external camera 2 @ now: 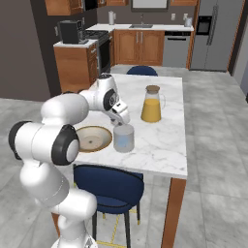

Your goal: There are two ice cubes in the ice bowl. Place both ice cubes in the glass cup.

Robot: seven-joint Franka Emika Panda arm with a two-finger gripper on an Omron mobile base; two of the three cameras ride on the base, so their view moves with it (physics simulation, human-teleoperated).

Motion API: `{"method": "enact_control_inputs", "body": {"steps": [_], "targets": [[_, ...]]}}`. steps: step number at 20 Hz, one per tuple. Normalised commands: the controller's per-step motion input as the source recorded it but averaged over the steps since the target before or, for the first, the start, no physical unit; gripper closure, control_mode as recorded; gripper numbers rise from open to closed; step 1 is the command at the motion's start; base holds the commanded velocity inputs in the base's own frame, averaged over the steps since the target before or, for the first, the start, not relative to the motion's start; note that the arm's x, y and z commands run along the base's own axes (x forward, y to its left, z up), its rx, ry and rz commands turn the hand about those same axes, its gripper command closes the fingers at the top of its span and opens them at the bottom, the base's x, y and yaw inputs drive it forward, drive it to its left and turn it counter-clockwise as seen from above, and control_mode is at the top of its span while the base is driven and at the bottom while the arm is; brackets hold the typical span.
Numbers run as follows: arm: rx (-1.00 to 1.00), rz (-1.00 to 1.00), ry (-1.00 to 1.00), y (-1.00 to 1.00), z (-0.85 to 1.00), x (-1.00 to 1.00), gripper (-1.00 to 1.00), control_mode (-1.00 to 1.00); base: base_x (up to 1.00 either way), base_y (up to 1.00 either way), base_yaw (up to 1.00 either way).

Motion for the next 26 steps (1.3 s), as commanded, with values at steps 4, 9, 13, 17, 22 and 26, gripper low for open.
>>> {"method": "enact_control_inputs", "body": {"steps": [4, 9, 13, 17, 22, 26], "targets": [[0.04, -0.01, 0.00, -0.32, 0.00, 0.00, 1.00, -1.00, 0.00, 0.00, 0.00], [0.16, -0.01, 0.06, -0.15, -0.05, 0.14, 1.00, -1.00, 0.00, 0.00, 0.00], [0.13, 0.00, 0.06, -0.01, -0.01, 0.16, 1.00, -1.00, 0.00, 0.00, 0.00], [0.01, 0.00, 0.06, 0.00, -0.04, 0.09, 1.00, -1.00, 0.00, 0.00, 0.00], [-0.02, 0.00, 0.04, 0.00, -0.19, 0.14, 1.00, -1.00, 0.00, 0.00, 0.00], [0.00, 0.00, 0.04, 0.00, -0.25, 0.06, 1.00, -1.00, 0.00, 0.00, 0.00]]}}
